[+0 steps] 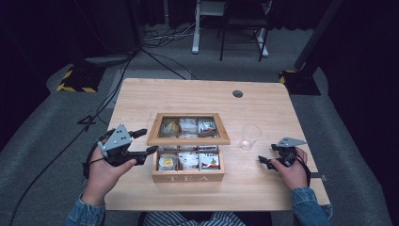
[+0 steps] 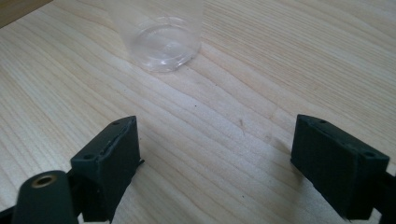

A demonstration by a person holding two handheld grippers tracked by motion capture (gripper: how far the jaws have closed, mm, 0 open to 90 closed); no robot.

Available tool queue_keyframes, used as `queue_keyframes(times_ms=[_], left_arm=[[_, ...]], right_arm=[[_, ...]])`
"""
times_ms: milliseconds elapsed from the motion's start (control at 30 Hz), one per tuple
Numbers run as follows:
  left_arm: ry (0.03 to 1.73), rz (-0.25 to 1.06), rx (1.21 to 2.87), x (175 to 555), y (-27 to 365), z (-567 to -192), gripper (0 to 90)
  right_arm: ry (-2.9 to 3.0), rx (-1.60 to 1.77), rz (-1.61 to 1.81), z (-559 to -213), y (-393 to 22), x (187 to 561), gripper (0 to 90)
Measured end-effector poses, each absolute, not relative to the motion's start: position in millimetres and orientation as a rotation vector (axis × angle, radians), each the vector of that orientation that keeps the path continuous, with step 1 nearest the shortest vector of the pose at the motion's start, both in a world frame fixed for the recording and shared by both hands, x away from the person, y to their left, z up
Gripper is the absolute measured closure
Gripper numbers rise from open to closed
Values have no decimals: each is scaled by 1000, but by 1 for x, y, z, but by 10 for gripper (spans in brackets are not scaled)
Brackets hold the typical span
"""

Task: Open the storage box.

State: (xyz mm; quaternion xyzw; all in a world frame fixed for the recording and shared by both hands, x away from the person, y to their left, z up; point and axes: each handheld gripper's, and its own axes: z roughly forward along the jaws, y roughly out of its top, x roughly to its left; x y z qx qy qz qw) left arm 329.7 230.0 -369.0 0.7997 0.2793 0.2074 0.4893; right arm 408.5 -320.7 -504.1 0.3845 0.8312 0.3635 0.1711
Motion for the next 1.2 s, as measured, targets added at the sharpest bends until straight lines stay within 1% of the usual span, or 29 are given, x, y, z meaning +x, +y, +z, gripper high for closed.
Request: queue_keyframes(times_ms=[467,667,867,1200], left_arm=[[682,494,1927,344,220,-353,341],[710,473,1900,349,221,-347,341],[709,472,1908,353,222,-341,341],[699,472,1883,358,221,-341,342]], right_arm=[[2362,1092,1035,-504,-321,409,158],[2361,1093,1032,-504,-321,409,158],[2361,1092,1032,-504,-321,409,158],[2363,1094,1031,-504,-321,409,158]])
